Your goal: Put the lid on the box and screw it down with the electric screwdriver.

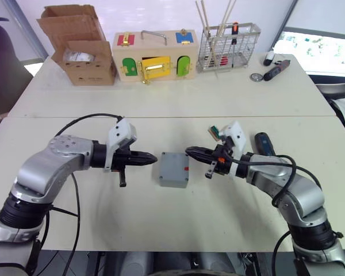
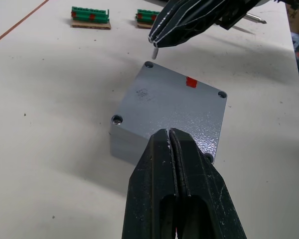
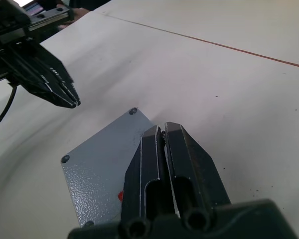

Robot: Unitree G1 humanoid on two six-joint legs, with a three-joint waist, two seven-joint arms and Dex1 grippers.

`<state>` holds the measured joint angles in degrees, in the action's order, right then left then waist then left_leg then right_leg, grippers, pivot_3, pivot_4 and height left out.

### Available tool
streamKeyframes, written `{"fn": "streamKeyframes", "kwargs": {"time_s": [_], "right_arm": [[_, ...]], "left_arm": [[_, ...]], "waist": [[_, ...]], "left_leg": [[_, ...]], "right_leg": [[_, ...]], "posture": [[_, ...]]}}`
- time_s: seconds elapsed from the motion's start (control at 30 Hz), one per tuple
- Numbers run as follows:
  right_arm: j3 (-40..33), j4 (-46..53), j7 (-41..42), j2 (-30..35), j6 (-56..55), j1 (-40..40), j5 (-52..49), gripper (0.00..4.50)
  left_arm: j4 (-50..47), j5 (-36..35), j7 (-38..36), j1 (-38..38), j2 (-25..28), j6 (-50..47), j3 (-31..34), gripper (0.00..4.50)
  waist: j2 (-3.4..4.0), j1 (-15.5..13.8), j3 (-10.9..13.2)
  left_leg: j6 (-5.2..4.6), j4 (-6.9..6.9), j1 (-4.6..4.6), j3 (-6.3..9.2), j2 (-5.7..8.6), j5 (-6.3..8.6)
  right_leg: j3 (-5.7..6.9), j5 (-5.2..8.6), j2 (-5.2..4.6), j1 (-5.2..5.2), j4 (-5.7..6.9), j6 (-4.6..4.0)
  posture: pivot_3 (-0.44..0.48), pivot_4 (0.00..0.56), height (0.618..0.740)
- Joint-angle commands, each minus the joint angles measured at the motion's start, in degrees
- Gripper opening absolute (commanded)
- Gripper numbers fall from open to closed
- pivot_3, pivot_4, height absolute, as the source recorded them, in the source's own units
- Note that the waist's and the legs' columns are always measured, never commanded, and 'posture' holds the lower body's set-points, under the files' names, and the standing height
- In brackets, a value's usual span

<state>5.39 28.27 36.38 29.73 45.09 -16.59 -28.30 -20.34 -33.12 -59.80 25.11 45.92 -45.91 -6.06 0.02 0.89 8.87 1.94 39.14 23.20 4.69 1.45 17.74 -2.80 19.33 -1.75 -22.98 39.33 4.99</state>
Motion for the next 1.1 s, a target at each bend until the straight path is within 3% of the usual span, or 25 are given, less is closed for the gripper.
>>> {"fn": "streamKeyframes", "kwargs": {"time_s": [0.03, 1.1], "right_arm": [[-0.1, 0.6, -0.1, -0.4, -1.5, -0.6, 0.1, 0.04], [2.5, -2.2, 0.8, -0.2, -2.3, -0.4, 2.2, 0.04]], "left_arm": [[-1.2, -0.2, 0.0, 0.1, 0.0, 0.3, 0.2, 0.0], [-1.3, -0.1, 0.3, 0.4, -0.7, 0.0, 0.1, 0.0]], "waist": [[0.0, 0.0, 0.0], [0.0, 0.0, 0.0]], "left_leg": [[0.0, 0.0, 0.0, 0.0, 0.0, 0.0], [0.0, 0.0, 0.0, 0.0, 0.0, 0.0]], "right_leg": [[0.0, 0.0, 0.0, 0.0, 0.0, 0.0], [0.0, 0.0, 0.0, 0.0, 0.0, 0.0]], "posture": [[0.0, 0.15, 0.74], [0.0, 0.15, 0.74]]}}
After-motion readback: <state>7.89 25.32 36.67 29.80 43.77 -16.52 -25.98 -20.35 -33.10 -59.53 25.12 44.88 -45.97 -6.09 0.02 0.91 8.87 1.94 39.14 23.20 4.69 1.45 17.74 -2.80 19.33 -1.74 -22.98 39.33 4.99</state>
